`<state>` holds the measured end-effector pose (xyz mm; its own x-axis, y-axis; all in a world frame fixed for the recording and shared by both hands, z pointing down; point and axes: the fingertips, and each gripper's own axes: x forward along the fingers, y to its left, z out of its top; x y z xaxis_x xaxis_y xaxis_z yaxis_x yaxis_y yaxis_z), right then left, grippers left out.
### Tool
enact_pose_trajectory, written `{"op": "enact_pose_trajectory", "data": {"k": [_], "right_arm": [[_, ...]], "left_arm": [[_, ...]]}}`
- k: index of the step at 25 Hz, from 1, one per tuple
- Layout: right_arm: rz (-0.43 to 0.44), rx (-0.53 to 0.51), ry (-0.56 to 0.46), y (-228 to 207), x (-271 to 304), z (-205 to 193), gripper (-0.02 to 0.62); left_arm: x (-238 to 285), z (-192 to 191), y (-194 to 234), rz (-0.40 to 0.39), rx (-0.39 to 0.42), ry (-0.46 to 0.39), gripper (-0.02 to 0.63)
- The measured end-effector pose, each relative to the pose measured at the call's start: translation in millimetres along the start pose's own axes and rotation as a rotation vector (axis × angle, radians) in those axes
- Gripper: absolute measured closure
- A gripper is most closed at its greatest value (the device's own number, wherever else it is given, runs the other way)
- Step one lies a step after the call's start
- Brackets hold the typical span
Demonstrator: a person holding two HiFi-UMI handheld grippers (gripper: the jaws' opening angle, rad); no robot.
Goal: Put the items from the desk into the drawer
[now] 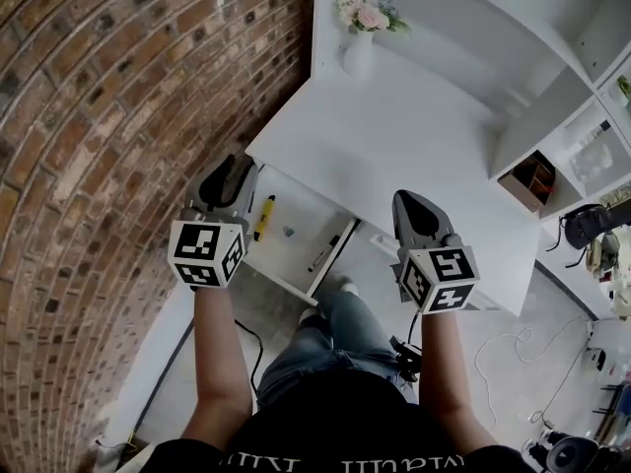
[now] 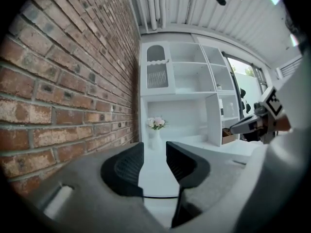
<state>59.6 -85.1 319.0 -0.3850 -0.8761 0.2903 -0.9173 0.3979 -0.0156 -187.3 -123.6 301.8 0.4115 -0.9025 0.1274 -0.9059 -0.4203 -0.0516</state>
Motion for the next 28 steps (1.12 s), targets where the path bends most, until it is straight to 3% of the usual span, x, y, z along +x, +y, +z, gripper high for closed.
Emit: {"op": "enact_pose_trajectory", "data": {"k": [7, 21, 25, 26, 28], "right_arm": [[0.05, -0.059, -0.029, 3.0, 4.0, 20.6, 0.589], [0.106, -0.13, -0.165, -13.9, -17.3, 80.6, 0.589], [0.107, -0.156, -0.209, -11.6, -26.0, 93.4, 0.589], [0.108, -0.167, -0.217, -10.2, -28.2, 95.8, 0.589], [0.11, -0.191, -0.23, -7.2, -32.0, 99.6, 0.589]], "left_arm": [[-14.4, 27.1, -8.0, 0.051, 0.064, -0.058, 0.459], [-49.4, 79.7, -25.4, 0.183, 0.09, -0.131, 0.459], [-57.7, 83.6, -30.5, 0.196, 0.109, -0.118, 0.534], [-60.3, 84.7, -30.0, 0.209, 0.108, -0.119, 0.606], [-65.3, 87.1, -27.0, 0.237, 0.086, -0.131, 0.606]]}}
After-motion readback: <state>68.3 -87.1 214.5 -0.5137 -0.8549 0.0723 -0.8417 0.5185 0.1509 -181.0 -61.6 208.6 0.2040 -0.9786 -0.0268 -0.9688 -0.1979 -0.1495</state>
